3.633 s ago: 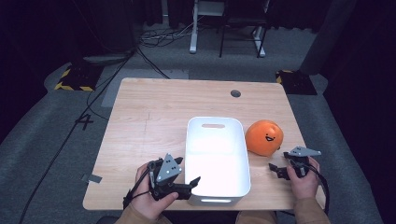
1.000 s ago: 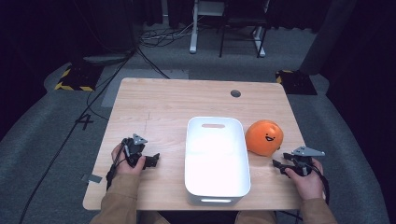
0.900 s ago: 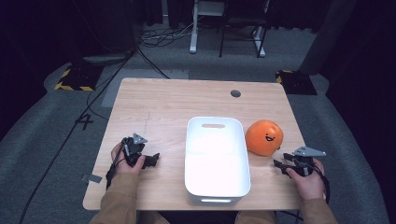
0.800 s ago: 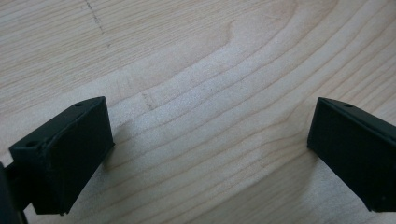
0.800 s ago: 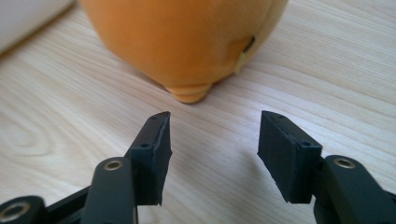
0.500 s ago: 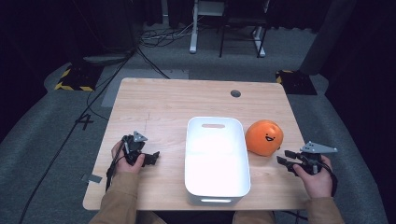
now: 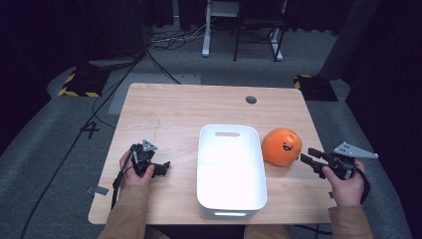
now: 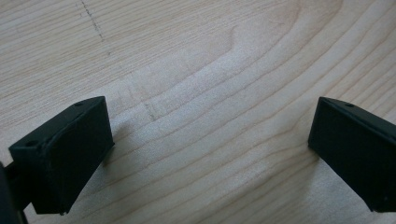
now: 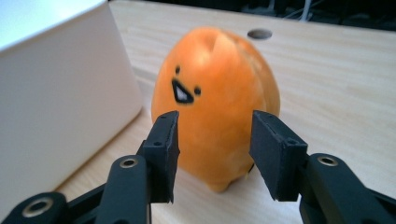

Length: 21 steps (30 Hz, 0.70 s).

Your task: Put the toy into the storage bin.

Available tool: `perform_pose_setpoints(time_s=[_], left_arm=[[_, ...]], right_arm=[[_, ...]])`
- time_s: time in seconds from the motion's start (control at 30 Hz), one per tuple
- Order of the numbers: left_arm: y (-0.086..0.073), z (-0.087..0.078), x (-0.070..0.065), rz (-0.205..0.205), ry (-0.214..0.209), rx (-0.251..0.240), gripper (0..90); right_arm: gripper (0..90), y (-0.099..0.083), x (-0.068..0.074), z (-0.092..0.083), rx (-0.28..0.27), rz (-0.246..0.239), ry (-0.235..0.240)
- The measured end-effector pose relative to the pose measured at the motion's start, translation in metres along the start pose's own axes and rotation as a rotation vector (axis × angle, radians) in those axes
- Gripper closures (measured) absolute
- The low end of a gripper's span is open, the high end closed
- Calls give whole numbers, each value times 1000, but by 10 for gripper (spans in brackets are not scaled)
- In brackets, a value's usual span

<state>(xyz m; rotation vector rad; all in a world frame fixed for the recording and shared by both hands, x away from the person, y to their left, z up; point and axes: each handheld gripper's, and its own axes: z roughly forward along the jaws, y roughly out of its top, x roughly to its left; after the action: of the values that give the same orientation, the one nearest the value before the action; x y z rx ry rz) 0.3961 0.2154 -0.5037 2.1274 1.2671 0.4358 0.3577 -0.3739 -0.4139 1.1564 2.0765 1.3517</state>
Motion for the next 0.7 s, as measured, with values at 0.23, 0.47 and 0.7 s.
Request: perform_pose_setpoints(time_s=[0.23, 0.47, 0.7], left_arm=[[0, 0, 0, -1, 8, 0, 1], [2, 1, -1, -5, 8, 0, 0], [2, 1, -1, -5, 9, 0, 1]], right_arm=[[519, 14, 1, 0, -51, 1, -8], [478, 32, 5, 9, -45, -25, -14], [421, 40, 1, 28, -46, -30, -34]])
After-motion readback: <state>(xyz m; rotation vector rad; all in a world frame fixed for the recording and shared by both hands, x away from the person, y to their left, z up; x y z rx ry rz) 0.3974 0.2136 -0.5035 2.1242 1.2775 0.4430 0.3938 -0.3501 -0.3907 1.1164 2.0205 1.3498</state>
